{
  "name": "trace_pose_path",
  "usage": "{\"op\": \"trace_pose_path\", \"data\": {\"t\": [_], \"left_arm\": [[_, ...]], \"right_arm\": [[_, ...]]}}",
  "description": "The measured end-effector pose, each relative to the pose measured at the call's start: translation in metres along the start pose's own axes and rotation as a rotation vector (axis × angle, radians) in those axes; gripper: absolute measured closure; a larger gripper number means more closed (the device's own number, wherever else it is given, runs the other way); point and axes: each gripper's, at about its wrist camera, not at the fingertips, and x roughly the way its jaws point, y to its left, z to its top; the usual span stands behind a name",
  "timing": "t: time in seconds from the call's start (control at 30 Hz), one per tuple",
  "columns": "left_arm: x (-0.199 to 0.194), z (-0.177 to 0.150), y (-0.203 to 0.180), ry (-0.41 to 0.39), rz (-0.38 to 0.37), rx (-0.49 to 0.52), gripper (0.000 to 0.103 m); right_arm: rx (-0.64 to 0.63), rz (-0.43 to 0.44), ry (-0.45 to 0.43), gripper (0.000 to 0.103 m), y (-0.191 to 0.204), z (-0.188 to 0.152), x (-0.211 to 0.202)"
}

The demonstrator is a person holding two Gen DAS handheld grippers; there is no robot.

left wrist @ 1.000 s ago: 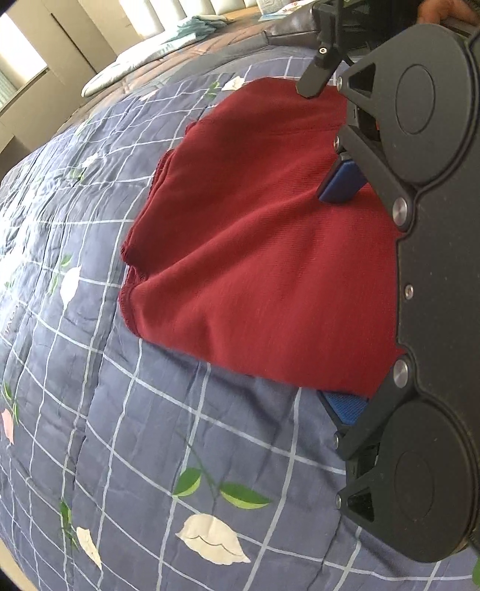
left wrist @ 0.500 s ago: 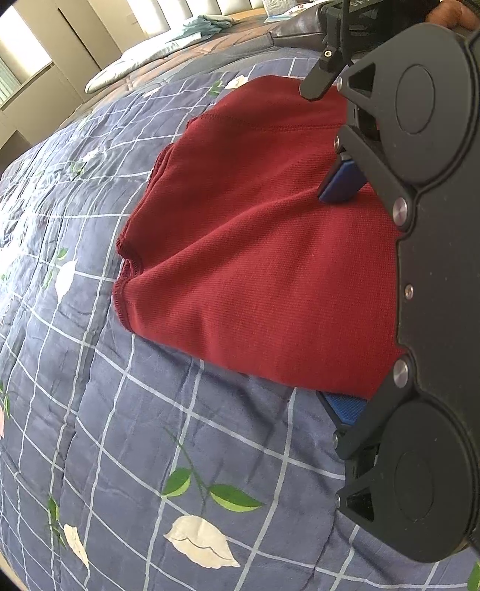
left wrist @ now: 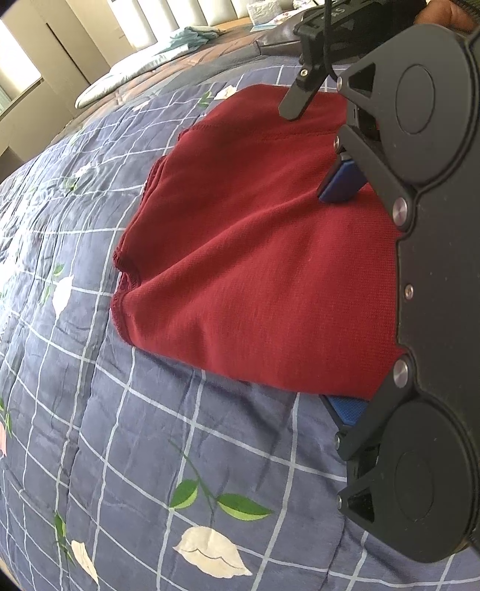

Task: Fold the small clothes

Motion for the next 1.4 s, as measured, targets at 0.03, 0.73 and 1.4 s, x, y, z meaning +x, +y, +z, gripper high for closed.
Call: {"op": "trace_pose_path", "data": {"t": [0.03,0.73,1.4], "left_arm": [[0.0,0.0,0.0,0.002,-0.003,0.004,0.001],[-0.018,0.003,0.003,0.028,-0.072,0.08,0.024],[-0.051,0.007,0.012,0.0,-0.143,0.113,0.068]], "right_arm": [[0.004,-0.012,-0.007,0.006,0.002,-0.001,0.0],[0.036,-0.097,-0.094,0.068,0.035,-0.025,-0.016],[-0.1,-0.027,-0.151,0.082,0.09,-0.049,-0.043]]}}
